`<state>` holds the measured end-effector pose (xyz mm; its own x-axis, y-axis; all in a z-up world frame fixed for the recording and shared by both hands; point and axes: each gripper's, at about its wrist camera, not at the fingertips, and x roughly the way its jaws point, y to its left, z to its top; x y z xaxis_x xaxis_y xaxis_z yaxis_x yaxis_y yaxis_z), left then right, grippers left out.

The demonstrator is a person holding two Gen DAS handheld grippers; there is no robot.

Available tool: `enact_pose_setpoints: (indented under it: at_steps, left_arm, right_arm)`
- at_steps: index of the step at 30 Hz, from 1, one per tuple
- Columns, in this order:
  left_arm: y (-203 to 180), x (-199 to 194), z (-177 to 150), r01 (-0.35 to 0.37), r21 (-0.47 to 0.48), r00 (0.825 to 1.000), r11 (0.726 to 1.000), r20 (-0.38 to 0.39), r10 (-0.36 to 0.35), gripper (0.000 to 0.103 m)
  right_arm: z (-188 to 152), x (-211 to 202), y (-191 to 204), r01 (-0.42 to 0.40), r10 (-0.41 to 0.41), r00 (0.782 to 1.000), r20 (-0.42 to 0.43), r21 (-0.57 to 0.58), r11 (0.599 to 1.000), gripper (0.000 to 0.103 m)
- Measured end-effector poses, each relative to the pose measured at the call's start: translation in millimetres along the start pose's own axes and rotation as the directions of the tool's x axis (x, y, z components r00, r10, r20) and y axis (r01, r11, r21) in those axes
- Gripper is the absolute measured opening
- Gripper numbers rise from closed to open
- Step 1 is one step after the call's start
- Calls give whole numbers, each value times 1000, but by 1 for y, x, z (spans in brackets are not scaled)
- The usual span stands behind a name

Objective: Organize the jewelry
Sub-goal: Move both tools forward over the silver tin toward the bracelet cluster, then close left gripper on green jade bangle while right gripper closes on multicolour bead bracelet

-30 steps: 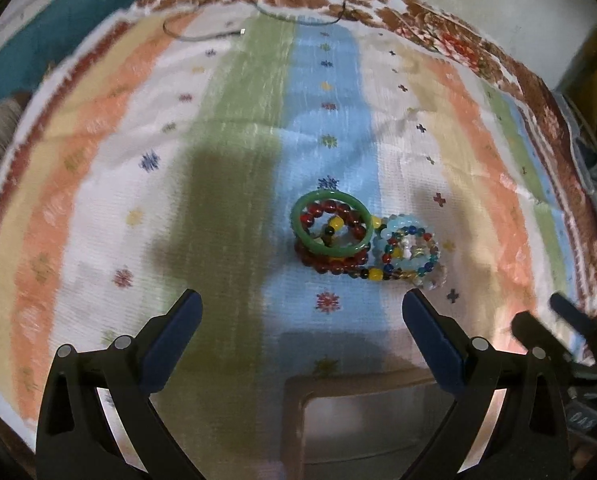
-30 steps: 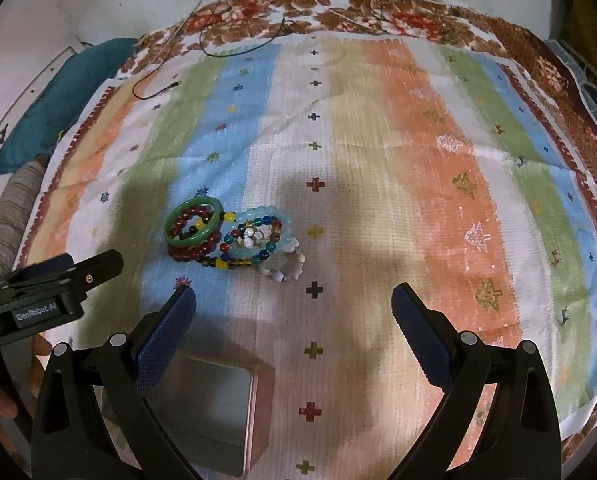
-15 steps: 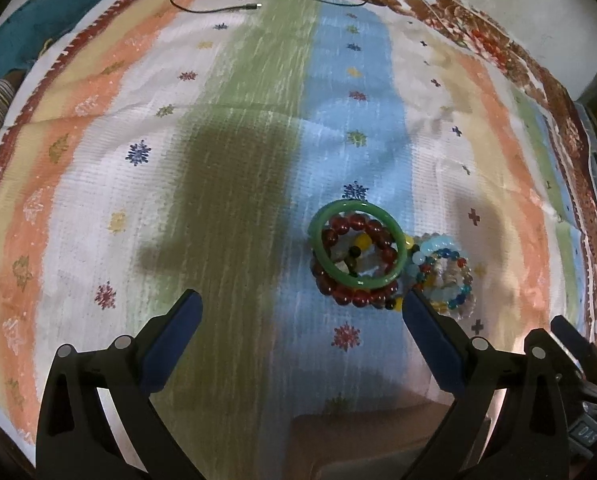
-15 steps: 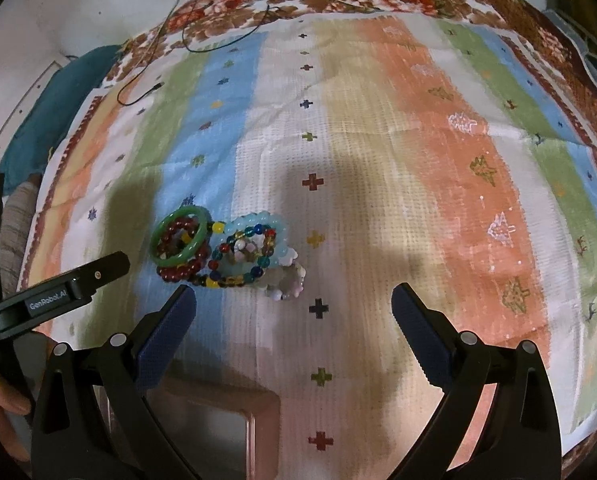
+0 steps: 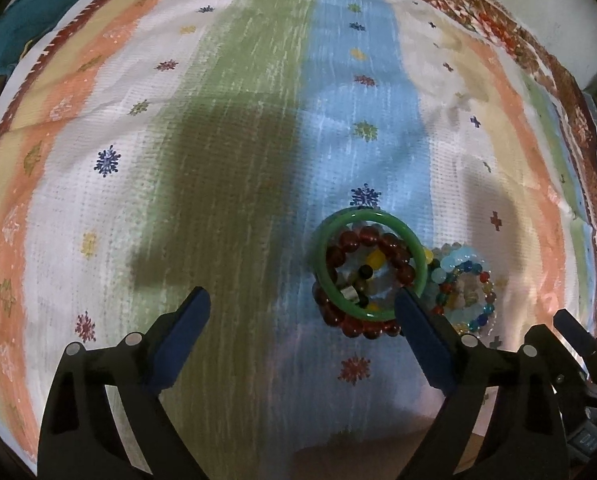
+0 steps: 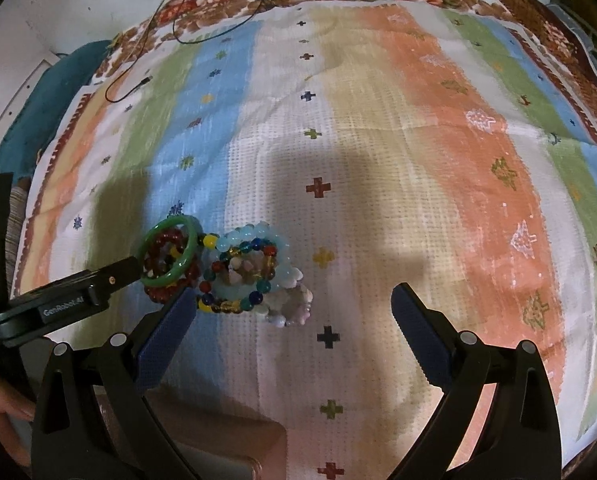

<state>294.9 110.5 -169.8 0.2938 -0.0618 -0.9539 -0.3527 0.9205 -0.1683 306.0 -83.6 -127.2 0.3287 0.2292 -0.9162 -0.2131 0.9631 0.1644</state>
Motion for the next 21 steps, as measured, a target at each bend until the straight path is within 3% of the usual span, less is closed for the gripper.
enact_pose_setpoints:
  at_steps: [5,10,13,15,19,21]
  left_arm:
    - [-3,7,3,-2,11,1000,1000,-13,2,88]
    - [-5,16,5,-6,32,1000,999,-29,7,74]
    - [-3,19,8,-2,30,999,1000,-33,3,69]
    - [-2,21,9,1,24,999,1000,-37,-1,60]
    - [0,22,10,-2,24,999,1000,-37,3,56]
    - [1,21,9,0,21,999,1000,-34,0,49]
  right_arm:
    - [4,11,0,-9,9,1000,-30,23,1000,86]
    - [8,17,6,-15,15,999,-34,17,1000,81]
    - [9,26,4,-30,32,998,-60,30,999,64]
    - [9,31,3,-42,44,996,-76,38,998,55]
    - [9,36,3,-46,50,995,-90,42,998,42]
    - [10,37,3,-51,55,994,-95,39,998,34]
